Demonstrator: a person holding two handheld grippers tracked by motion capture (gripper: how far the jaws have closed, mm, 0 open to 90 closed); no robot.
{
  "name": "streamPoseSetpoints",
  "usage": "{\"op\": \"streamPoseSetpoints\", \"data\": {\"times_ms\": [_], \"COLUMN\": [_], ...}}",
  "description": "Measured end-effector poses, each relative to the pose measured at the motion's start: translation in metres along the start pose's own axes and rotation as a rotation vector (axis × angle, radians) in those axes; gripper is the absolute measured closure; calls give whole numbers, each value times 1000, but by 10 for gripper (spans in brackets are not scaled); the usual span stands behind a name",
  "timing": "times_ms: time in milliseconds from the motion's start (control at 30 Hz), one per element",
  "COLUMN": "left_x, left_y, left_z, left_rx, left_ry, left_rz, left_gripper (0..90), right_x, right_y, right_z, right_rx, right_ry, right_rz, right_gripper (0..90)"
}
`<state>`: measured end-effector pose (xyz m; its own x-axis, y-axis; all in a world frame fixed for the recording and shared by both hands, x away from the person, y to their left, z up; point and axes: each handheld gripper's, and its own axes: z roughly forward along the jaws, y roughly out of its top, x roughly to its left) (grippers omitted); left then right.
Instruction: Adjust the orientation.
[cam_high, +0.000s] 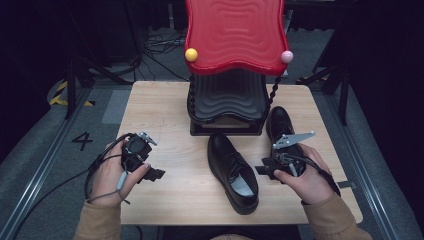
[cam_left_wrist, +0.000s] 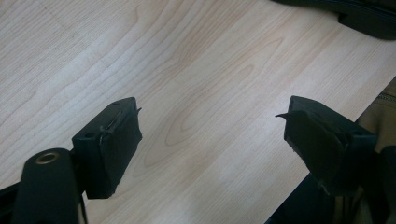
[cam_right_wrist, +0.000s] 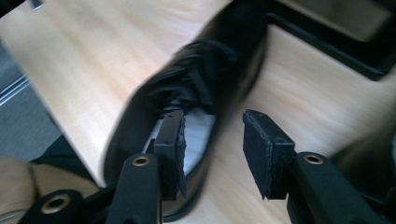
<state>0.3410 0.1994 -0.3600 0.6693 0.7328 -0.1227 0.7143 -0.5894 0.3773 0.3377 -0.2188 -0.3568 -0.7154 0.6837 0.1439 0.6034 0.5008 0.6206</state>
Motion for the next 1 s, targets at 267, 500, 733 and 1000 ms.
{"op": "streamPoseSetpoints", "data": {"times_ms": [267,500,733,1000], "left_x": [0,1,0,0], "left_y": [0,-2,-6,-12], "left_z": [1,2,2,1], "left_rx": [4,-8,-9,-8], "left_ry": [2,3,4,7], "left_rz": [-3,3,2,-5], "left_gripper": [193,193,191,191], "right_x": [-34,-62,-77,-88], "right_y": [-8,-16,-20,-25], "right_z": [-9,-11,11,37], "right_rx": [-20,-25,12,90], "right_ry": [-83,-134,-183,-166], "right_rz": [83,155,121,154], "right_gripper": [580,544,490,554]}}
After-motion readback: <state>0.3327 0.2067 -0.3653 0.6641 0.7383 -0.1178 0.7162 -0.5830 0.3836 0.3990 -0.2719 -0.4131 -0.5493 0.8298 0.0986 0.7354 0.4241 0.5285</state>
